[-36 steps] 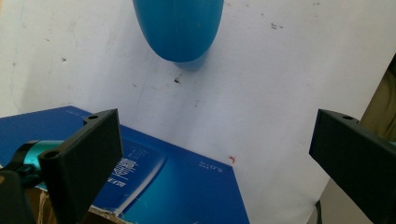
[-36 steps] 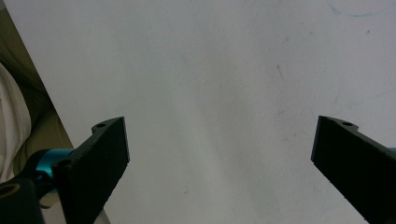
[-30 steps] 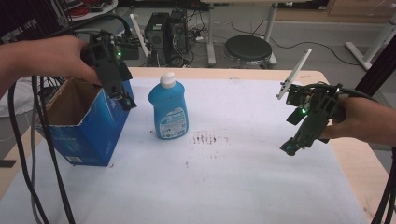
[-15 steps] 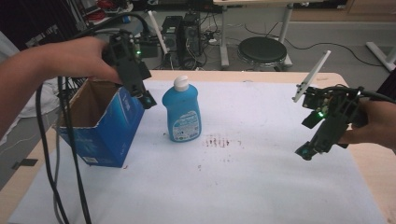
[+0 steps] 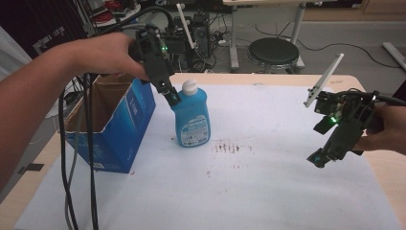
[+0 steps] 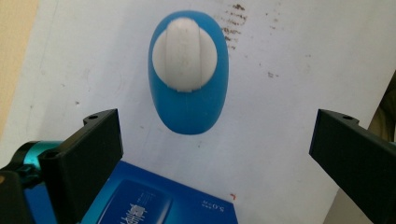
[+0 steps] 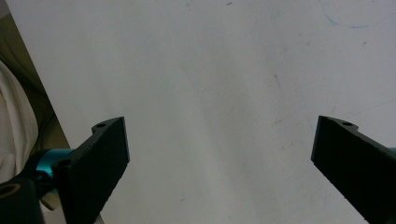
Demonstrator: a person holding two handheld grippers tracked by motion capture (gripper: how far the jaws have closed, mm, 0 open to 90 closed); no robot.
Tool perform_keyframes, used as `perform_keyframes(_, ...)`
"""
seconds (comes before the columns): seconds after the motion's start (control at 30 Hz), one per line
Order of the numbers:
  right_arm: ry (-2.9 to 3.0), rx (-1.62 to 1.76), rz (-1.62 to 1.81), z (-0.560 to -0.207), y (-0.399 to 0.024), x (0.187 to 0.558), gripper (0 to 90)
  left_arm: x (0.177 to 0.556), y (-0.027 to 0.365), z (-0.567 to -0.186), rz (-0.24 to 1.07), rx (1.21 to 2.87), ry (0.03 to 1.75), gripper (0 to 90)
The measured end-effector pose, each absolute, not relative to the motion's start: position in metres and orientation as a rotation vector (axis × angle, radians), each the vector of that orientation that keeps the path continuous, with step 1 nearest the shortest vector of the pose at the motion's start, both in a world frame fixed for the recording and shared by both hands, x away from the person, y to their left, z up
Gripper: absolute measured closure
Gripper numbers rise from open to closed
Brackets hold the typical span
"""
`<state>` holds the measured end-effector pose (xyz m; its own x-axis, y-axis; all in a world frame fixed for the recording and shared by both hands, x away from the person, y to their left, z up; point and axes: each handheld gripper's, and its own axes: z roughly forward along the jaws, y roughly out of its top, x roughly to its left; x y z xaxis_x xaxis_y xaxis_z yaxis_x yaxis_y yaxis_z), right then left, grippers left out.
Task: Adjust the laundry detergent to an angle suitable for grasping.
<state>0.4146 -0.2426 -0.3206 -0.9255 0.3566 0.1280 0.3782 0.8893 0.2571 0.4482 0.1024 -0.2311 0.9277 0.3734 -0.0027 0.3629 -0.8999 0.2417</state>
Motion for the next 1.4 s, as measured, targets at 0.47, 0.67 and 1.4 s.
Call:
perform_keyframes(0.47,-2.979,-0.587,-0.433,-0.320,-0.244,0.415,3.3,0.467,0.083,-0.245,0.039,2.869,0.558,2.7)
perform_keyframes(0.67,-2.974,-0.596,-0.430,-0.320,-0.245,0.416,3.3,0.470,0.080,-0.248,0.039,2.864,0.555,2.7)
perform_keyframes(1.4,-2.978,-0.569,-0.421,-0.315,-0.239,0.421,3.3,0.473,0.078,-0.253,0.050,2.870,0.561,2.7)
